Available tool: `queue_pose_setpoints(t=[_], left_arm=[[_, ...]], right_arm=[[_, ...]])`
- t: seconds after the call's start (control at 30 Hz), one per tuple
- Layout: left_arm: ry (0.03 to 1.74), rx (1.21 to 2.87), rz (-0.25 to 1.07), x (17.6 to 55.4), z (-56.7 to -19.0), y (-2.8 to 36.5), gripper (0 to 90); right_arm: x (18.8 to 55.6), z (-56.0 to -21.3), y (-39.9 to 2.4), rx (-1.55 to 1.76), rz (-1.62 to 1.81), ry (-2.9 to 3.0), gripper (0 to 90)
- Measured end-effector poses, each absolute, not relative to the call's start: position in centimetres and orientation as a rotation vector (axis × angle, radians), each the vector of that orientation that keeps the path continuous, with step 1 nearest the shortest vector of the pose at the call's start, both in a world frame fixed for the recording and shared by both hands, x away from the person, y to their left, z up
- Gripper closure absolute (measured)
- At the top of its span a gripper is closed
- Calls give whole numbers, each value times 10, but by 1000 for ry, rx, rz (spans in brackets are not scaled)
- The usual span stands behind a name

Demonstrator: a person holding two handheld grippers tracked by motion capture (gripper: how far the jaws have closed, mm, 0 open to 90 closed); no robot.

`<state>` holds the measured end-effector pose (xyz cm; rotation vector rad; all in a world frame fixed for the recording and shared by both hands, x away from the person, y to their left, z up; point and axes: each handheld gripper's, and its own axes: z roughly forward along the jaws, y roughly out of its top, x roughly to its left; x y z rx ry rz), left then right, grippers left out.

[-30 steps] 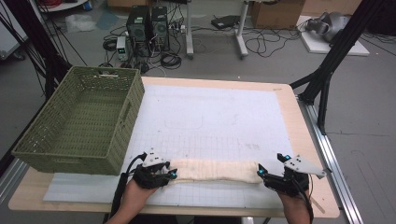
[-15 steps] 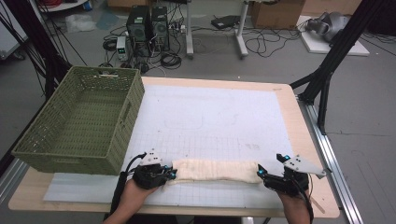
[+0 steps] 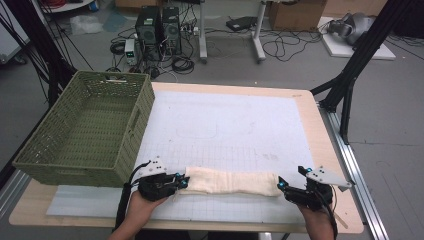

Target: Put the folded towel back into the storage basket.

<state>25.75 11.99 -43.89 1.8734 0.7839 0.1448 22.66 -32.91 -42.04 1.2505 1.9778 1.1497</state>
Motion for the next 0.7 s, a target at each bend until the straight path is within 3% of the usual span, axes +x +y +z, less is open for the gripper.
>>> queue_pose_setpoints(t=[0.47,0.67,0.7], left_arm=[[761,1879,166,257,-436,121,828],[755,1883,175,257,-436,122,828],[754,1883,177,257,-436,122,828]], right_arm=[[236,-439,-312,1270,1028,2155,188],[239,-444,-305,1258,974,2239,341],[240,-446,-306,1322,1012,2241,401]])
